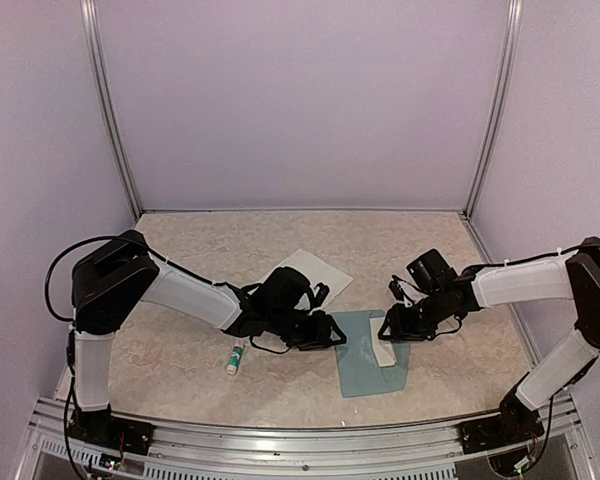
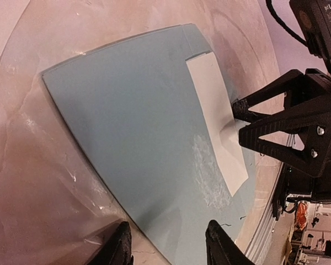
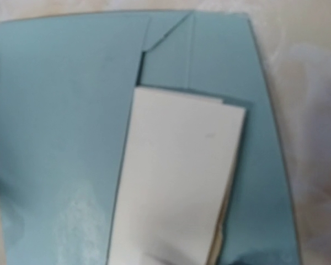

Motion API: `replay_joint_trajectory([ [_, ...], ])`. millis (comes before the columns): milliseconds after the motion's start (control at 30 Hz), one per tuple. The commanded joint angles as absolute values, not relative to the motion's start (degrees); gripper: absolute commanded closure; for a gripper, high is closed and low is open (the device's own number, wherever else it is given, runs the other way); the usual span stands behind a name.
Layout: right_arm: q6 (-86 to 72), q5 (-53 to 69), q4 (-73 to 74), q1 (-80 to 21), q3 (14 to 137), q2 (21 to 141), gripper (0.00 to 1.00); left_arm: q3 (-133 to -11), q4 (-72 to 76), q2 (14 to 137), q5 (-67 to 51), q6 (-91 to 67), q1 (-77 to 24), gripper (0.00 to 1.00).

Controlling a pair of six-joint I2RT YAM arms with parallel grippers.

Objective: Place the letter into the envelope and seal it

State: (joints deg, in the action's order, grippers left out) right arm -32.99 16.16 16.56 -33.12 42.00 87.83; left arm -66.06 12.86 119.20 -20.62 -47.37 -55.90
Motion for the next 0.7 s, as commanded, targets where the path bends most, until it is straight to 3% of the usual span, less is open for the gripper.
replay_joint_trajectory([
  [0,-33.53,15.42,14.95,-34.12,41.31,88.67,0.59,-67.27,12.37,122.05,-21.2,-47.02,-55.72,0.57],
  [667,-35.68,17.6,11.87,-36.57,42.09,91.75,0.66,-67.5,12.92,123.05,-21.59,-47.28,-55.79,0.59],
])
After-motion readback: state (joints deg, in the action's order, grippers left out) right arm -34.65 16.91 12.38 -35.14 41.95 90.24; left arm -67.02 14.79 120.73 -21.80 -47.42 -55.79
